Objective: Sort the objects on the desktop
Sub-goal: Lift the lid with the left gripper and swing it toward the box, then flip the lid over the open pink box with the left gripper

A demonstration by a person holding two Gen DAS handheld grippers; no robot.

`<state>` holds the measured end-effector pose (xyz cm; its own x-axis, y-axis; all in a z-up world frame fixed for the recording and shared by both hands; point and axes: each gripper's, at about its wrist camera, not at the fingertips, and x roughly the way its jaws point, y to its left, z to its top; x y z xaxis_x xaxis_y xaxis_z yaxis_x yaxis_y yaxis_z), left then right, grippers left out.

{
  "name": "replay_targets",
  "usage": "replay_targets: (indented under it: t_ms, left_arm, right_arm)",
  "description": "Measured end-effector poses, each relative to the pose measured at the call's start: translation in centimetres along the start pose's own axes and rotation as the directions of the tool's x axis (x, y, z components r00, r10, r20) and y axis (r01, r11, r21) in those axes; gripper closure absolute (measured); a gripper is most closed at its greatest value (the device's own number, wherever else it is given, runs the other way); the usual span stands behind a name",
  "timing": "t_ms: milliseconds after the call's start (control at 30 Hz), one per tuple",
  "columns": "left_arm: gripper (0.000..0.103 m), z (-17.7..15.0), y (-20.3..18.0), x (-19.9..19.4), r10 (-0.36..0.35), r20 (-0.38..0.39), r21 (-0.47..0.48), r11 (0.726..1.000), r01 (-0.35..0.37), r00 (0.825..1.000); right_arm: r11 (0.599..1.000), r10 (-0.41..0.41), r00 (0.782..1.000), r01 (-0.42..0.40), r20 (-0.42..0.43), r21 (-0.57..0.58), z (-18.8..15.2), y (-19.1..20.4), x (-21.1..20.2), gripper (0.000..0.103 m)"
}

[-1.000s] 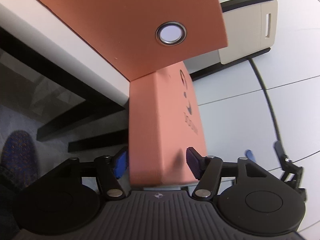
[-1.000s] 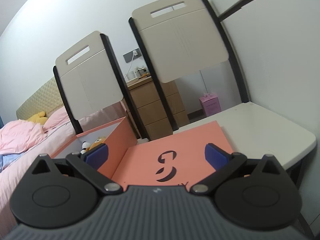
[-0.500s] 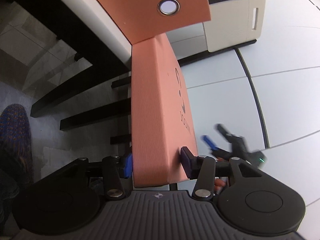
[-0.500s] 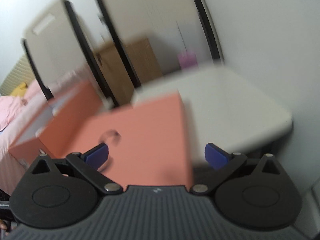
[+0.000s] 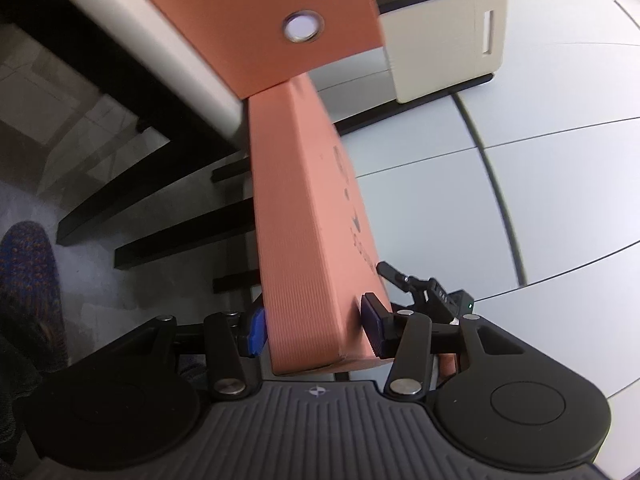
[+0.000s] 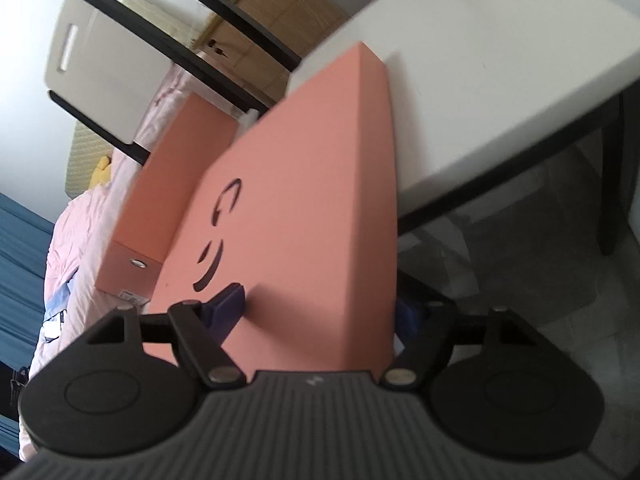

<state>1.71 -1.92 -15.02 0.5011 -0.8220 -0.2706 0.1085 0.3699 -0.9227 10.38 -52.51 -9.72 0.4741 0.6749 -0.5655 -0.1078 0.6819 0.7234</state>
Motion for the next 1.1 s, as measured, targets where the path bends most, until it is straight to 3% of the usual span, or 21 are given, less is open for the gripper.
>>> replay_targets:
  t_ms: [300,700,900,1100]
  left_arm:
    - [0.046,1.3,-4.7,-1.6,-0.125,0.064,0.083,0.989,0.12,0.99]
    - [0.045,3.4,-10.8,-4.3,-0.227,0.145,0.209,0.959,0.194,0.963]
    - [0.045,6.9,-13.1,-8.5,-0.226,0.256,0.272,0.95,0.154,0.94]
    - [0.045,10.7,-13.4,-13.8,-0.182,0.416,0.314,0.948,0.047,0.891]
  right_arm:
    - [0.999,0.033,0.99,-0.031,0.138,-0.019,-1.1,4.1,-5.9,0.029]
    - [0.991,0.079,0.952,-0.044,0.296,-0.124,0.1,11.0,-11.4,0.029]
    - [0.975,0.17,0.934,-0.114,0.315,-0.188,3.1,14.8,-9.0,0.029]
    - [0.944,0.29,0.912,-0.224,0.288,-0.241,7.1,18.8,-1.2,0.029]
